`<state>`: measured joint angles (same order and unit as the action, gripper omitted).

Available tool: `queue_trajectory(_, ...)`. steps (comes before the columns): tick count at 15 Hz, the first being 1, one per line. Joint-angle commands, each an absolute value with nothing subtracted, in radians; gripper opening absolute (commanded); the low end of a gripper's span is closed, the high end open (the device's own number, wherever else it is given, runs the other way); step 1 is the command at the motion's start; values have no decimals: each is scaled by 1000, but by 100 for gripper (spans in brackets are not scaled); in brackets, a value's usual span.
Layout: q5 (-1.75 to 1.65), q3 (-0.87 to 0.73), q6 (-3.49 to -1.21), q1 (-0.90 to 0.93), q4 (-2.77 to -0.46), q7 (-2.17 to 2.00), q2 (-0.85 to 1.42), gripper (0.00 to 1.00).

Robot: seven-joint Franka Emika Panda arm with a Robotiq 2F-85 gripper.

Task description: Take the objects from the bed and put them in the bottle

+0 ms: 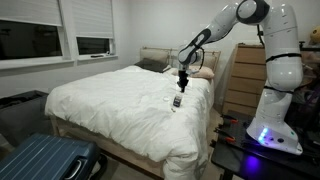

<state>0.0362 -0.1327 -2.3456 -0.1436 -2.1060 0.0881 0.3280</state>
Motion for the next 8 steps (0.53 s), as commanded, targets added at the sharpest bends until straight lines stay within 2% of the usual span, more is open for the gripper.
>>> queue_trajectory(1,10,-164,-2385,-166,-2179,68,254,1)
queue_trajectory(8,-44,-209,-2422,-203,-2146,80,292,1)
